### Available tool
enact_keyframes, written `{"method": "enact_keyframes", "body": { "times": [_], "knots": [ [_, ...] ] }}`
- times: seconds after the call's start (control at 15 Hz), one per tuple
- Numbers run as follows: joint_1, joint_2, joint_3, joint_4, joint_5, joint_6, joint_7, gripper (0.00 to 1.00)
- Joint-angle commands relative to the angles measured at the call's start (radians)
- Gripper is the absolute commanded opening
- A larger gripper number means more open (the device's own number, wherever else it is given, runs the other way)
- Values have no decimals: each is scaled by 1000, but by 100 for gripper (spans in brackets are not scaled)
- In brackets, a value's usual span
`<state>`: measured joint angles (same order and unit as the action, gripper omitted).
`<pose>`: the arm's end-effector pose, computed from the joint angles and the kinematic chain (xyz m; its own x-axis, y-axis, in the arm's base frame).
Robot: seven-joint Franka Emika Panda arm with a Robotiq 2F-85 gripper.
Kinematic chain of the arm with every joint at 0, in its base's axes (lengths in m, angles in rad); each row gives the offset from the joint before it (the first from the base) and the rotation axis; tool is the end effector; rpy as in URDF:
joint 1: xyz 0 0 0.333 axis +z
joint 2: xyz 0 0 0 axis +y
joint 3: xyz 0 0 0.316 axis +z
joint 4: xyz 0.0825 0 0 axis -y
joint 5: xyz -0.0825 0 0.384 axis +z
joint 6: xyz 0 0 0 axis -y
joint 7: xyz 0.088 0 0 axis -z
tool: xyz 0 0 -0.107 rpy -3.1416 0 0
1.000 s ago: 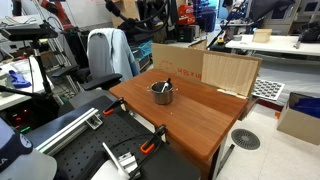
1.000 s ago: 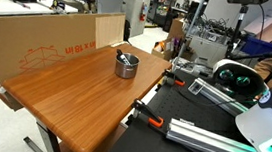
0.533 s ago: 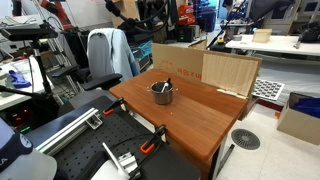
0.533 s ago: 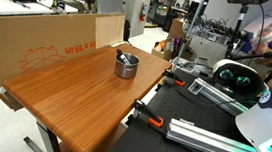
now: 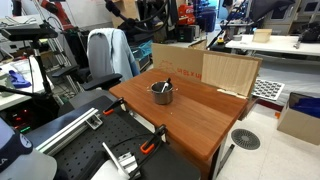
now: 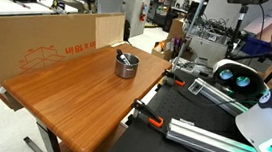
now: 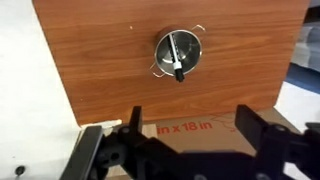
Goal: Take the marker from the silver pot and put it on the table
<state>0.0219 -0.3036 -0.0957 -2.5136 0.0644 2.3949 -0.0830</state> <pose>0.4467 -0.0327 0.4068 0.9818 -0.0379 0.1859 -0.0262 -0.9975 -0.0649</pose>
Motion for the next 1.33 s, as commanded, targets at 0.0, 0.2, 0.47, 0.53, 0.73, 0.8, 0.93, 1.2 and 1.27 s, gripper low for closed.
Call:
{"method": "enact_keyframes", "body": {
  "times": [0.0,0.2,0.47,0.53,0.73,0.8,0.93,1.2,1.27],
  "knots": [
    [-14,0,14,2,6,-3,-4,100],
    [-14,0,14,2,6,-3,-4,100],
    [-14,0,14,2,6,-3,-4,100],
    [-20,12,21,4,-12,0,12,100],
    [-14,71,23,13,-10,-16,-2,100],
    [-8,109,22,22,1,-17,-16,100],
    [-2,178,23,35,20,-15,-39,100],
    [-6,299,45,75,10,32,-58,100],
    [-6,324,52,88,5,40,-59,100]
  ]
}}
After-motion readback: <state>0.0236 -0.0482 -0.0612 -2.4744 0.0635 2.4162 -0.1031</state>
